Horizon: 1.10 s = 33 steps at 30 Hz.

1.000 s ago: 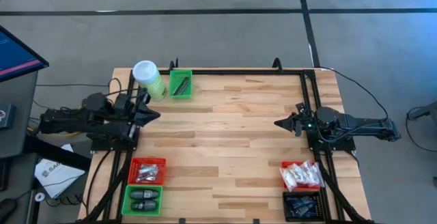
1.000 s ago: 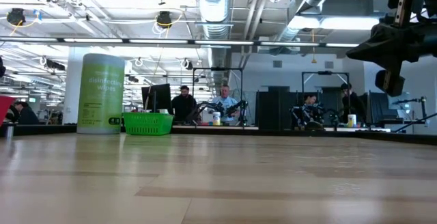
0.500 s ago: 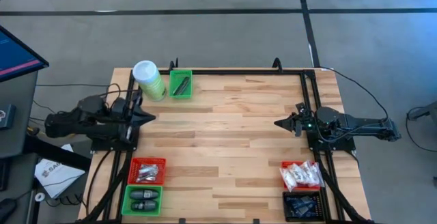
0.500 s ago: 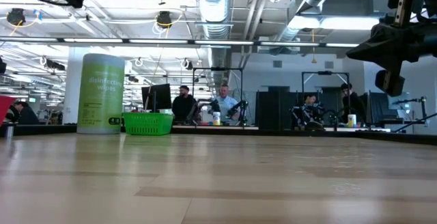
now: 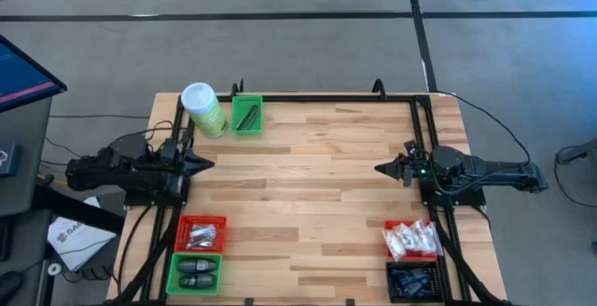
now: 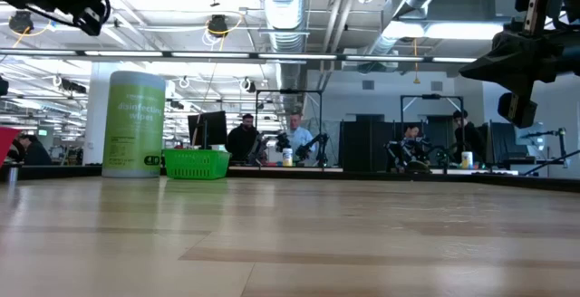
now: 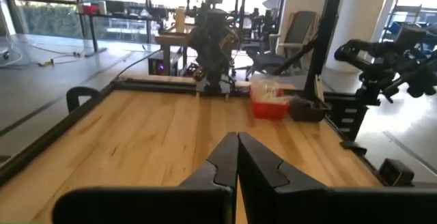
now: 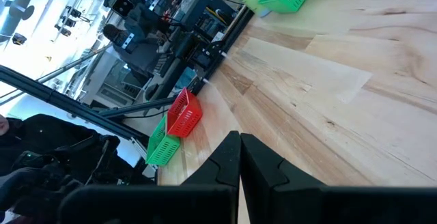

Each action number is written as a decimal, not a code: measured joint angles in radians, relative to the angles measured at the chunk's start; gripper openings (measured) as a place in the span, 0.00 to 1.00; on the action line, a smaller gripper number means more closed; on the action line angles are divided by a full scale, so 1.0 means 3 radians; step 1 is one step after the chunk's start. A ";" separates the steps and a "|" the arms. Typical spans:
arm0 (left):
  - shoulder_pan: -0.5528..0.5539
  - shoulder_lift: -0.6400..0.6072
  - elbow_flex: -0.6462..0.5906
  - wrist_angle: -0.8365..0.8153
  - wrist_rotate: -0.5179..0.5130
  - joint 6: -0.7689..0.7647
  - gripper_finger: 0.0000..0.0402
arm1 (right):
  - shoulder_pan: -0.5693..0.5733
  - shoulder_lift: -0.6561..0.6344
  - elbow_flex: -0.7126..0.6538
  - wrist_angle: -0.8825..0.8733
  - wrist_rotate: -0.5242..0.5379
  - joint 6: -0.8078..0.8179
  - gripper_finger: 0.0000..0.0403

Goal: Pick & Place Travel size toiletries
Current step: Return to Home Position

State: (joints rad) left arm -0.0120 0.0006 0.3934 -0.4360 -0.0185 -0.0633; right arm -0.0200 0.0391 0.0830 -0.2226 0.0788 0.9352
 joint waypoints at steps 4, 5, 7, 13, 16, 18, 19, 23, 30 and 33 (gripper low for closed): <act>0.0000 0.0000 -0.0144 0.0233 -0.0010 -0.0088 0.00 | 0.0000 0.0000 0.0000 0.0000 0.0000 0.0000 0.00; 0.0000 0.0000 -0.0205 0.0276 -0.0013 -0.0123 0.00 | 0.0000 0.0000 0.0000 0.0000 0.0000 0.0000 0.00; 0.0001 0.0000 -0.0337 0.0426 0.0003 -0.0168 0.00 | 0.0000 0.0000 0.0000 0.0000 0.0000 0.0000 0.00; 0.0001 -0.0001 -0.0703 0.0917 0.0023 -0.0255 0.00 | 0.0000 0.0000 0.0000 0.0000 0.0000 0.0000 0.00; 0.0000 -0.0003 -0.0838 0.1105 0.0056 -0.0267 0.00 | 0.0000 0.0000 0.0000 0.0000 0.0000 -0.0001 0.00; 0.0000 -0.0003 -0.0912 0.1160 0.0057 -0.0267 0.00 | 0.0000 0.0000 0.0000 0.0000 0.0000 0.0000 0.00; 0.0000 -0.0003 -0.0945 0.1199 0.0057 -0.0267 0.00 | 0.0000 0.0000 0.0000 0.0000 0.0000 -0.0001 0.00; 0.0000 -0.0003 -0.1063 0.1280 0.0060 -0.0267 0.00 | 0.0000 0.0000 0.0000 0.0000 0.0000 0.0000 0.00; 0.0000 -0.0003 -0.1219 0.1353 0.0077 -0.0265 0.00 | 0.0000 0.0000 0.0000 0.0000 0.0000 0.0000 0.00; 0.0000 0.0038 -0.1251 0.1434 0.0074 -0.0252 0.00 | 0.0000 0.0000 0.0000 0.0000 0.0000 0.0000 0.00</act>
State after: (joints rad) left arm -0.0120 0.0120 0.0181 -0.0058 0.0037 -0.1389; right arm -0.0200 0.0391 0.0830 -0.2226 0.0788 0.9352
